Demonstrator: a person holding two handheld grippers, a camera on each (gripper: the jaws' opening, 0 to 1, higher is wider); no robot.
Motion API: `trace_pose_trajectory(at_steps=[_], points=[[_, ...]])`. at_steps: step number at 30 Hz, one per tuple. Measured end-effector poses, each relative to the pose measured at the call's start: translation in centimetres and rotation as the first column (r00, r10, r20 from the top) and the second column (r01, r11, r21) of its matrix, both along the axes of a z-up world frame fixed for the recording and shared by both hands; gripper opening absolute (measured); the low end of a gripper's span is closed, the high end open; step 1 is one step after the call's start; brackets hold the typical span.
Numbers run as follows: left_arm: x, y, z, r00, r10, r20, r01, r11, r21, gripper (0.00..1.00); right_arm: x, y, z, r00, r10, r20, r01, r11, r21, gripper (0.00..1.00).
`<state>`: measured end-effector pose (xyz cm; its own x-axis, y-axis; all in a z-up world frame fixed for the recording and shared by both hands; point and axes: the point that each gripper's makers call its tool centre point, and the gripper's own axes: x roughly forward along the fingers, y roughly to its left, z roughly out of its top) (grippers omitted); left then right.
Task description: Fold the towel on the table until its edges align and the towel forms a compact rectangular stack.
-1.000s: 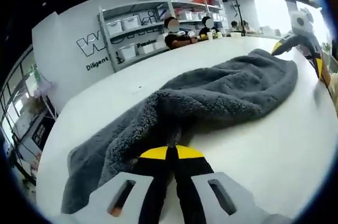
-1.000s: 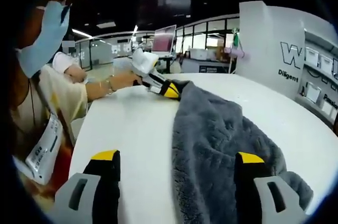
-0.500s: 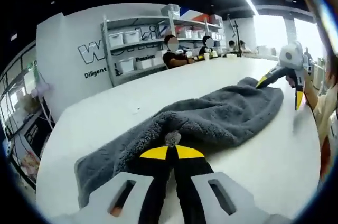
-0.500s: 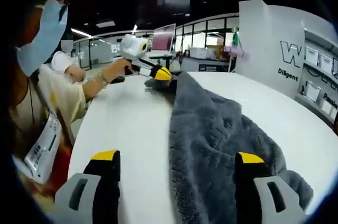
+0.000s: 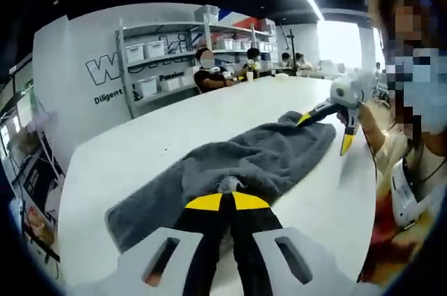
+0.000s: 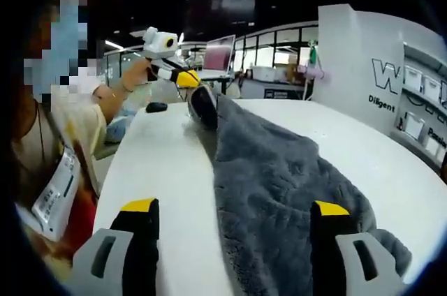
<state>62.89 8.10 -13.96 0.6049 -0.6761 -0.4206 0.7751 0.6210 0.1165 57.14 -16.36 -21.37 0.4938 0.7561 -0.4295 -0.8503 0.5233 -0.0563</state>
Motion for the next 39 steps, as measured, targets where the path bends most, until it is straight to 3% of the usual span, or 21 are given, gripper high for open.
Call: trace_pose_trajectory(at_steps=[4, 10, 13, 16, 20, 24, 28, 30, 32, 39], points=[[-0.8, 0.8, 0.4, 1.0, -0.001, 0.004, 0.001, 1.0, 0.027, 0.02, 0.1, -0.1, 0.1, 1.0, -0.003, 0.001, 0.003, 1.0, 0.006, 0.91], [-1.3, 1.1, 2.5, 0.998, -0.01, 0.061, 0.007, 0.998, 0.059, 0.02, 0.2, -0.1, 0.0, 1.0, -0.003, -0.007, 0.003, 1.0, 0.01, 0.91], [-2.1, 0.5, 2.3, 0.997, -0.074, 0.022, 0.072, 0.994, 0.08, 0.02, 0.3, -0.1, 0.0, 1.0, -0.004, -0.006, 0.004, 1.0, 0.009, 0.91], [-2.2, 0.1, 0.5, 0.994, -0.098, -0.04, 0.101, 0.99, 0.1, 0.02, 0.2, -0.1, 0.0, 1.0, -0.003, -0.003, 0.003, 1.0, 0.01, 0.91], [-1.6, -0.7, -2.3, 0.992, -0.108, -0.063, 0.116, 0.984, 0.132, 0.03, 0.0, -0.1, 0.0, 1.0, 0.002, -0.003, -0.002, 1.0, 0.009, 0.91], [-0.9, -1.7, -3.1, 0.99, -0.118, -0.071, 0.126, 0.986, 0.111, 0.03, 0.2, -0.2, -0.3, 1.0, 0.0, -0.014, 0.0, 1.0, 0.005, 0.91], [1.0, -1.9, -3.5, 0.995, -0.091, -0.05, 0.097, 0.987, 0.127, 0.03, 0.2, -0.3, -0.5, 1.0, -0.002, -0.019, 0.002, 1.0, 0.004, 0.91], [0.4, -3.0, -4.8, 0.983, -0.136, -0.124, 0.147, 0.985, 0.086, 0.03, 0.2, -0.3, -0.4, 1.0, -0.002, -0.018, 0.002, 1.0, 0.006, 0.9], [-0.2, -3.4, -6.3, 0.971, -0.165, -0.174, 0.183, 0.979, 0.09, 0.04, 0.1, -0.3, -0.4, 1.0, -0.003, -0.017, 0.003, 1.0, 0.005, 0.9], [-1.7, -3.6, -10.5, 0.956, -0.176, -0.237, 0.217, 0.963, 0.162, 0.06, 0.0, -0.1, -0.8, 1.0, 0.004, -0.026, -0.005, 1.0, -0.006, 0.9]])
